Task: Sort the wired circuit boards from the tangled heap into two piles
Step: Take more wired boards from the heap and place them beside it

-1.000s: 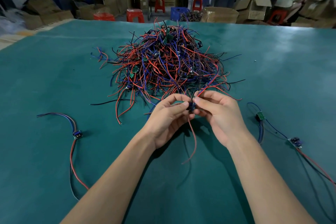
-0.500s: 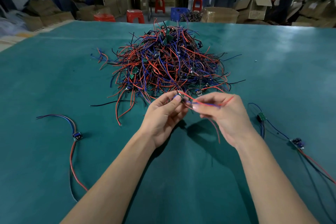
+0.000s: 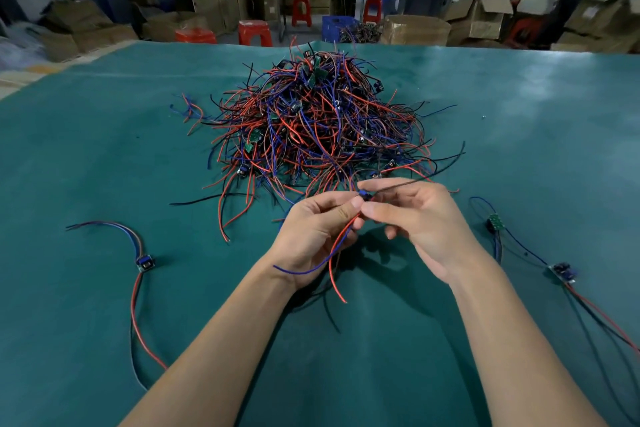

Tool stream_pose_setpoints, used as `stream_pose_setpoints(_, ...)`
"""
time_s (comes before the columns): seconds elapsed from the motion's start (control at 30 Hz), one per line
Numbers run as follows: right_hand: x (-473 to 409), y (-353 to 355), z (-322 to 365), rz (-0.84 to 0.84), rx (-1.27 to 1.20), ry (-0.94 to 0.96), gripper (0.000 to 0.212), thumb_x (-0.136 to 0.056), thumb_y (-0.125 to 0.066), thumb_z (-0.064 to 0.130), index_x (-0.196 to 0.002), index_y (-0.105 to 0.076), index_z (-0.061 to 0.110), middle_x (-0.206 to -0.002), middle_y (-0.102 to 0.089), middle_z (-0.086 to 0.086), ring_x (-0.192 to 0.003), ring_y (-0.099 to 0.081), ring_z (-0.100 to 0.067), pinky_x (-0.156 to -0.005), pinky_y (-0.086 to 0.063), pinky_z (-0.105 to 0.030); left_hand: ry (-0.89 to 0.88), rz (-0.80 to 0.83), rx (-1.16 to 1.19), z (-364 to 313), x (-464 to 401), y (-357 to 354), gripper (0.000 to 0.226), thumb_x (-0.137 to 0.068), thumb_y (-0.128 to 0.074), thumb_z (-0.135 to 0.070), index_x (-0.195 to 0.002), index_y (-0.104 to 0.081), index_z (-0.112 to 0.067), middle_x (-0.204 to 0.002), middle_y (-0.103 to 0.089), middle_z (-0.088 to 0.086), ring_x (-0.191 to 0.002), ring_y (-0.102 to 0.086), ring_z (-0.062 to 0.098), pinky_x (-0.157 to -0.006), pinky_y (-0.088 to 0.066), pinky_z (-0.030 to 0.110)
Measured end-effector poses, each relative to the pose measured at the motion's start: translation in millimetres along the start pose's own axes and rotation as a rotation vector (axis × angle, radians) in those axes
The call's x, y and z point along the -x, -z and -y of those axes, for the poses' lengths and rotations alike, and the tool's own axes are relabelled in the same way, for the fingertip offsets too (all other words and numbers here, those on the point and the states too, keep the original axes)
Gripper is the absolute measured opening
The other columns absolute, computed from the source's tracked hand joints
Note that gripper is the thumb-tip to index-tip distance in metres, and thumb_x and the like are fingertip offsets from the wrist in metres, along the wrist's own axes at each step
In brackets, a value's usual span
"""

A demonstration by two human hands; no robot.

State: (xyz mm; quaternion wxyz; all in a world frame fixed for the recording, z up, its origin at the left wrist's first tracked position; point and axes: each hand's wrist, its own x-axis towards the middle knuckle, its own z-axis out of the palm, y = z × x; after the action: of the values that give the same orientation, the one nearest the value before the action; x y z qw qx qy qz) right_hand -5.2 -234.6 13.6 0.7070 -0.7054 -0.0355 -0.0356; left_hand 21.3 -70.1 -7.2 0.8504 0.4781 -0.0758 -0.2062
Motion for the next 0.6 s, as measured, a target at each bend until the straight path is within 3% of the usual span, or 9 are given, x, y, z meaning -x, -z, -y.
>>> stream_pose_setpoints(0.2, -0.3, -3.4, -0.9, 0.019, 0.088, 0.071, 0.050, -0.072, -0.087, -0.002, -0.115, -0.075, 0.020, -0.083, -0.075, 0.001, -0.073, -0.067, -0.016, -0.071, -0.057, -0.025, -0.055, -0.062, -0.005, 0.9, -0.1, -1.8, 0.008, -0.081, -0.068, -0.016, -0.077, -0.072, -0.011, -0.061, -0.061, 0.001, -0.048, -0.053, 0.007, -0.050, -0.047, 0.015)
stream_pose_setpoints(0.3, -0.2, -8.4, -1.9, -0.035, 0.262, 0.105, 0.055, -0.067, -0.091, 0.001, -0.115, -0.076, 0.023, -0.085, -0.075, -0.001, -0.071, -0.065, -0.016, -0.081, -0.058, -0.035, -0.112, -0.131, -0.112, 6.1, -1.4, -3.9, 0.010, -0.091, -0.063, -0.015, -0.084, -0.067, -0.009, -0.059, -0.060, -0.004, -0.049, -0.051, 0.004, -0.051, -0.046, 0.015)
stream_pose_setpoints(0.47, -1.7, -13.4, -6.9, -0.113, 0.343, 0.138, 0.043, -0.065, -0.077, 0.020, -0.107, -0.079, 0.030, -0.078, -0.077, 0.006, -0.069, -0.069, -0.010, -0.080, -0.058, -0.033, -0.144, -0.138, -0.167, 8.9, -1.7, -5.8, 0.010, -0.095, -0.059, -0.010, -0.092, -0.066, -0.004, -0.067, -0.066, 0.002, -0.054, -0.058, 0.007, -0.057, -0.051, 0.017)
stream_pose_setpoints(0.6, -4.9, -7.6, -12.0, -0.182, 0.322, 0.152, 0.028, -0.073, -0.081, 0.022, -0.099, -0.082, 0.036, -0.078, -0.078, 0.007, -0.072, -0.068, -0.006, -0.082, -0.057, -0.033, -0.106, -0.081, -0.128, 6.4, -1.4, -5.1, 0.013, -0.098, -0.053, -0.005, -0.100, -0.064, 0.001, -0.068, -0.068, 0.004, -0.056, -0.063, 0.008, -0.055, -0.053, 0.017)
